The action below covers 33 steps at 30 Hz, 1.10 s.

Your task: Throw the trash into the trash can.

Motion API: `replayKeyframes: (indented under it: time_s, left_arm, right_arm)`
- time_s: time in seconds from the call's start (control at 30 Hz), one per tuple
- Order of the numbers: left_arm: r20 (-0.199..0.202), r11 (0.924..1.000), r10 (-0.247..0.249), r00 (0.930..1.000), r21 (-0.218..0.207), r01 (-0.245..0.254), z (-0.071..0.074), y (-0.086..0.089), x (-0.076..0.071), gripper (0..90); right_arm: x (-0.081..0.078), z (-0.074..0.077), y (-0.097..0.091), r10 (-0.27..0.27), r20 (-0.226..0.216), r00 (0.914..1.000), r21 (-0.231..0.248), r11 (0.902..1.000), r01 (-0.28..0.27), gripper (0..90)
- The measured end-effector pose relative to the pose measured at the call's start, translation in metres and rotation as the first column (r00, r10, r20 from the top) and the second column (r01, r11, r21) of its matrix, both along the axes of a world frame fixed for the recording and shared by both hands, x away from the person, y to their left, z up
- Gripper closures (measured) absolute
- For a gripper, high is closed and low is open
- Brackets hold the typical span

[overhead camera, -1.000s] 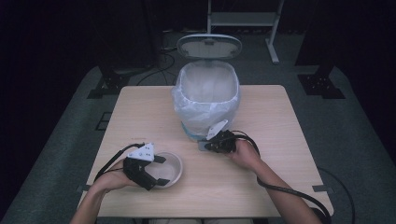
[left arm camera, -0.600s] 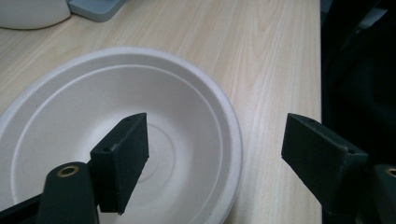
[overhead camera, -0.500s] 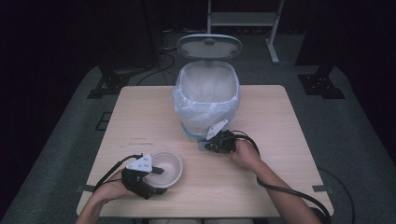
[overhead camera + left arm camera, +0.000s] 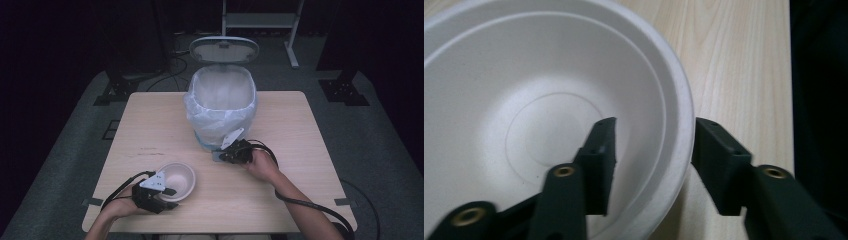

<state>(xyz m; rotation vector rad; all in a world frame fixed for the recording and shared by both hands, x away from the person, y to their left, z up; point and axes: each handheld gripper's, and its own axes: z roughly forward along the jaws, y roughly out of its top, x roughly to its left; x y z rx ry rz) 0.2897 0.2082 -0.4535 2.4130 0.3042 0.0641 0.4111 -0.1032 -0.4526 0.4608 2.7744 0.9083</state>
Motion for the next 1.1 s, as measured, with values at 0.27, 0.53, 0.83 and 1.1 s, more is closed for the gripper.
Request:
replayKeyframes:
  time_s: [0.27, 0.53, 0.83, 1.1]
  left_arm:
    - [0.022, 0.9990, 0.014, 0.9997, -0.042, -0.013, 0.011, 0.004, 0.002, 72.8]
    - [0.004, 0.9940, 0.046, 0.9989, -0.099, -0.046, 0.033, 0.016, 0.010, 80.2]
    - [-0.010, 0.9888, 0.054, 0.9985, -0.139, -0.055, 0.056, 0.023, 0.016, 82.9]
    - [-0.042, 0.9815, 0.064, 0.9971, -0.178, -0.071, 0.076, 0.032, 0.020, 83.0]
  right_arm:
    - [0.001, 0.000, -0.001, -0.008, 0.009, 0.9999, -0.002, 1.0000, 0.008, 90.0]
    - [0.000, 0.000, 0.000, -0.009, 0.012, 0.9999, -0.002, 1.0000, 0.009, 90.0]
    - [0.001, 0.000, -0.001, -0.009, 0.012, 0.9999, -0.002, 1.0000, 0.009, 90.0]
    - [0.001, -0.001, -0.001, 0.008, -0.011, 0.9999, 0.011, 0.9999, -0.008, 90.0]
